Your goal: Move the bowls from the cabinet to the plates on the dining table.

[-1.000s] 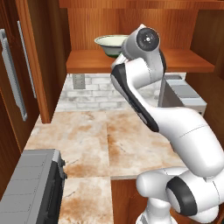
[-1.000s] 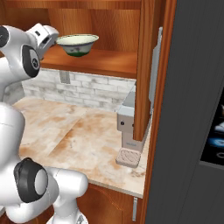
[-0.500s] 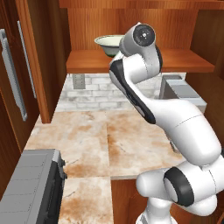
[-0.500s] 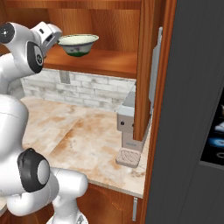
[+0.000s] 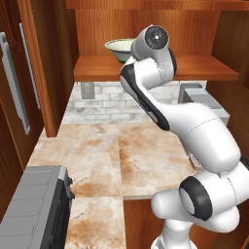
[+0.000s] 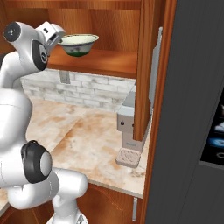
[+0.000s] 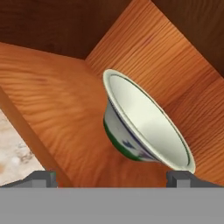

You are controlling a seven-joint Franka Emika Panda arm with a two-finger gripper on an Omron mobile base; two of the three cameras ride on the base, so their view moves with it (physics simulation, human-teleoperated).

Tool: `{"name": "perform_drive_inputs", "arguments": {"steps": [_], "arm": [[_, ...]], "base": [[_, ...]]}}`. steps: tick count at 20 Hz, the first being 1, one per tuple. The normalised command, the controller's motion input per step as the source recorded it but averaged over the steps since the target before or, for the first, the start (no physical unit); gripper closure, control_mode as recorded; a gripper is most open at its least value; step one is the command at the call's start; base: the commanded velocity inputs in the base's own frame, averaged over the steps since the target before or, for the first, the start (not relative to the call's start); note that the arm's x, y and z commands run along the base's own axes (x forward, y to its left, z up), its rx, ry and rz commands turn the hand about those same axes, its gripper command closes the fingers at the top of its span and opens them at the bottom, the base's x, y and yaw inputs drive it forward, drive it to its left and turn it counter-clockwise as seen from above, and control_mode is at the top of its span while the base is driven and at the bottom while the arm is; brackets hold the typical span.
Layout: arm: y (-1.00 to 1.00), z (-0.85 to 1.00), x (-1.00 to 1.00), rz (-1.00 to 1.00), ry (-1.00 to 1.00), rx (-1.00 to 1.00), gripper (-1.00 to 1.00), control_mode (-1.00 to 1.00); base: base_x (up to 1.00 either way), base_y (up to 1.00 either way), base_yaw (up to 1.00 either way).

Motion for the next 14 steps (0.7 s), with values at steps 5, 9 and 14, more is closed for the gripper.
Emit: {"name": "perform_drive_inputs", "arguments": {"steps": [5, 9, 14], "arm": [[0.00, -0.03, 0.24, 0.00, 0.01, 0.00, -1.00, -1.00], [0.00, -0.04, 0.24, 0.00, 0.00, 0.00, -1.00, -1.00], [0.00, -0.05, 0.25, 0.00, 0.00, 0.00, -1.00, -1.00]], "base": [[0.00, 0.00, 0.00], [0.00, 0.00, 0.00], [0.00, 0.00, 0.00]]}}
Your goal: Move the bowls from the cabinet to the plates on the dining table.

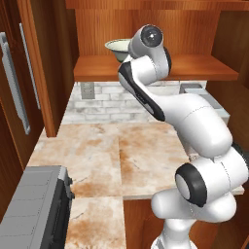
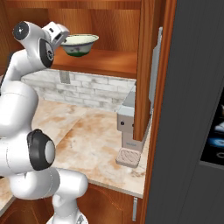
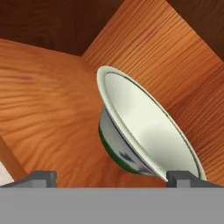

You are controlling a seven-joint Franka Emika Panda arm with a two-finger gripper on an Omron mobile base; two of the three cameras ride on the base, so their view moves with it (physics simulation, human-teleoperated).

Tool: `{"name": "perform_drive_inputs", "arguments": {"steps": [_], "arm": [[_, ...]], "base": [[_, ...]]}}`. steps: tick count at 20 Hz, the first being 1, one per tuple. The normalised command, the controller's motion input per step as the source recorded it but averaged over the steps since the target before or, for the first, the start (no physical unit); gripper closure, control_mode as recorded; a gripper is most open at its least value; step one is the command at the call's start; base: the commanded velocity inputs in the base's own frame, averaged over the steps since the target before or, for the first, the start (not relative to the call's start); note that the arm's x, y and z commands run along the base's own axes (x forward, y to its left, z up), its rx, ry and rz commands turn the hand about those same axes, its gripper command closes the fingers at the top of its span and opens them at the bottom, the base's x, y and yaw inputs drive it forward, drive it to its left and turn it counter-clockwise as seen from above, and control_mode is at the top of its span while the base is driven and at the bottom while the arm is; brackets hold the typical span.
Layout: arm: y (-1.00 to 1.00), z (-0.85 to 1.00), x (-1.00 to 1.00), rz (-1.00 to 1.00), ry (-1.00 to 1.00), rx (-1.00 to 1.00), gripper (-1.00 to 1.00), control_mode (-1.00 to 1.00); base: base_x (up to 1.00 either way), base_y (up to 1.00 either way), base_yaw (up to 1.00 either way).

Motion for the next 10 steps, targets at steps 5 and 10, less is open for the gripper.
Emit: {"name": "perform_drive_inputs", "arguments": {"steps": [5, 10], "arm": [[0.00, -0.04, 0.24, 0.00, 0.01, 0.00, -1.00, -1.00], [0.00, -0.05, 0.23, 0.00, 0.00, 0.00, -1.00, -1.00]], "base": [[0.00, 0.00, 0.00], [0.00, 0.00, 0.00]]}}
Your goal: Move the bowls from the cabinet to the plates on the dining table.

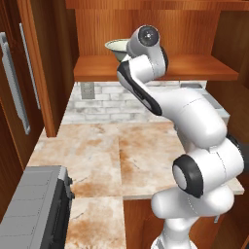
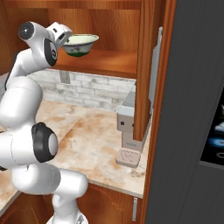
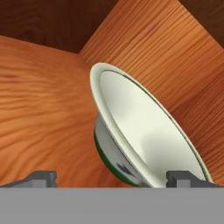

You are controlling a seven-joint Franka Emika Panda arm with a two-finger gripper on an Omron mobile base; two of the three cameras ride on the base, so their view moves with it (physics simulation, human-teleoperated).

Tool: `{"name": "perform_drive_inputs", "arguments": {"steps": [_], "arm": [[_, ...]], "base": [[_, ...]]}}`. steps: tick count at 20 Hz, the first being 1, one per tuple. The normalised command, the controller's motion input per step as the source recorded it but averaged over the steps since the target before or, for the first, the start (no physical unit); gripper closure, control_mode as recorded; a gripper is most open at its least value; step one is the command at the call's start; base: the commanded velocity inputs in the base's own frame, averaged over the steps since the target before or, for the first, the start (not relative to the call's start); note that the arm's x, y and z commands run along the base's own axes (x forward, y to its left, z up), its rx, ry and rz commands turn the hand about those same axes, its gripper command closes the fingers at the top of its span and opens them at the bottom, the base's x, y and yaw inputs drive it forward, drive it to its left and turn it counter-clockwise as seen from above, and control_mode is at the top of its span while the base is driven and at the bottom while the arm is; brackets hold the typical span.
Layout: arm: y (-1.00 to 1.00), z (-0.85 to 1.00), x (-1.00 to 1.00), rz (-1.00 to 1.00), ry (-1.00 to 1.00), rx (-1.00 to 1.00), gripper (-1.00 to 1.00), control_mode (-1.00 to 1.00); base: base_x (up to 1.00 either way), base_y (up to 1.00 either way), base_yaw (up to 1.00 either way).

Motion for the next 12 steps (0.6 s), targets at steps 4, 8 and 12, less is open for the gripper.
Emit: {"name": "perform_drive_inputs", "arguments": {"steps": [4, 8, 12], "arm": [[0.00, -0.06, 0.23, 0.00, 0.00, 0.00, -1.00, -1.00], [0.02, -0.07, 0.23, 0.00, 0.00, -0.01, -1.00, -1.00], [0.03, -0.07, 0.24, 0.00, 0.00, -0.01, -1.00, -1.00]], "base": [[0.00, 0.00, 0.00], [0.00, 0.00, 0.00], [0.00, 0.00, 0.00]]}}
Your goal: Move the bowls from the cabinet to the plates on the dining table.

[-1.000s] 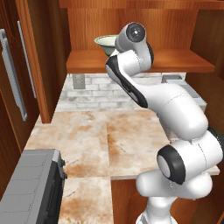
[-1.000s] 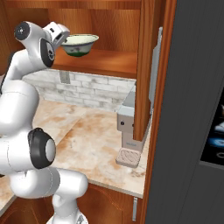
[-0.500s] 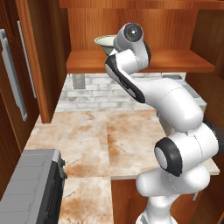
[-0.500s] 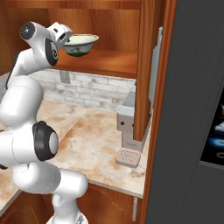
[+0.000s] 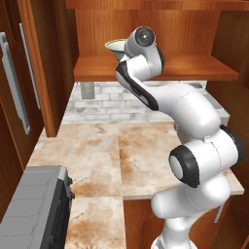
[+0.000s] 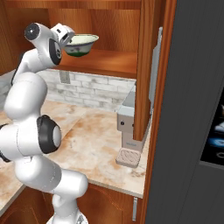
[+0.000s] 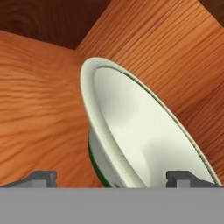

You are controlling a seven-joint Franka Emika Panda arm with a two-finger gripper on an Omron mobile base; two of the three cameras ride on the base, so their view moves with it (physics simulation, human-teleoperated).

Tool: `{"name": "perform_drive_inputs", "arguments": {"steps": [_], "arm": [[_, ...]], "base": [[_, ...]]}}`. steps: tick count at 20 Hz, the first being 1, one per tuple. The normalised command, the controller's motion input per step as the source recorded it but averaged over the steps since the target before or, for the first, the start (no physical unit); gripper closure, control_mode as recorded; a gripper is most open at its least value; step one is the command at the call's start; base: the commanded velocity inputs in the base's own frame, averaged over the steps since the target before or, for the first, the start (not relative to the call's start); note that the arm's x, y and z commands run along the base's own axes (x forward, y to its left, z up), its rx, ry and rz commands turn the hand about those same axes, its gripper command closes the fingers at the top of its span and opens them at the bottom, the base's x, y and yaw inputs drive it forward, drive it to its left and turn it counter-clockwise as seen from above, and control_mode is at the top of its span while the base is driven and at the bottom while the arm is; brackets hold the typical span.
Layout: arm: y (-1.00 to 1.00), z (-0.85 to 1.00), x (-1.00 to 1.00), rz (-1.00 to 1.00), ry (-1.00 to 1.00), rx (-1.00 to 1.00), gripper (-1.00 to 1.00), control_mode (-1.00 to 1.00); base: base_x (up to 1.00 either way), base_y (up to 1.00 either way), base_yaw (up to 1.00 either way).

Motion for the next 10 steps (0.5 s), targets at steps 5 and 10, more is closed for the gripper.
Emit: {"name": "perform_drive_inputs", "arguments": {"steps": [5, 10], "arm": [[0.03, -0.04, 0.23, 0.00, 0.00, -0.01, -1.00, -1.00], [0.01, -0.02, 0.22, 0.00, 0.00, -0.01, -1.00, -1.00]], "base": [[0.00, 0.00, 0.00], [0.00, 0.00, 0.00]]}}
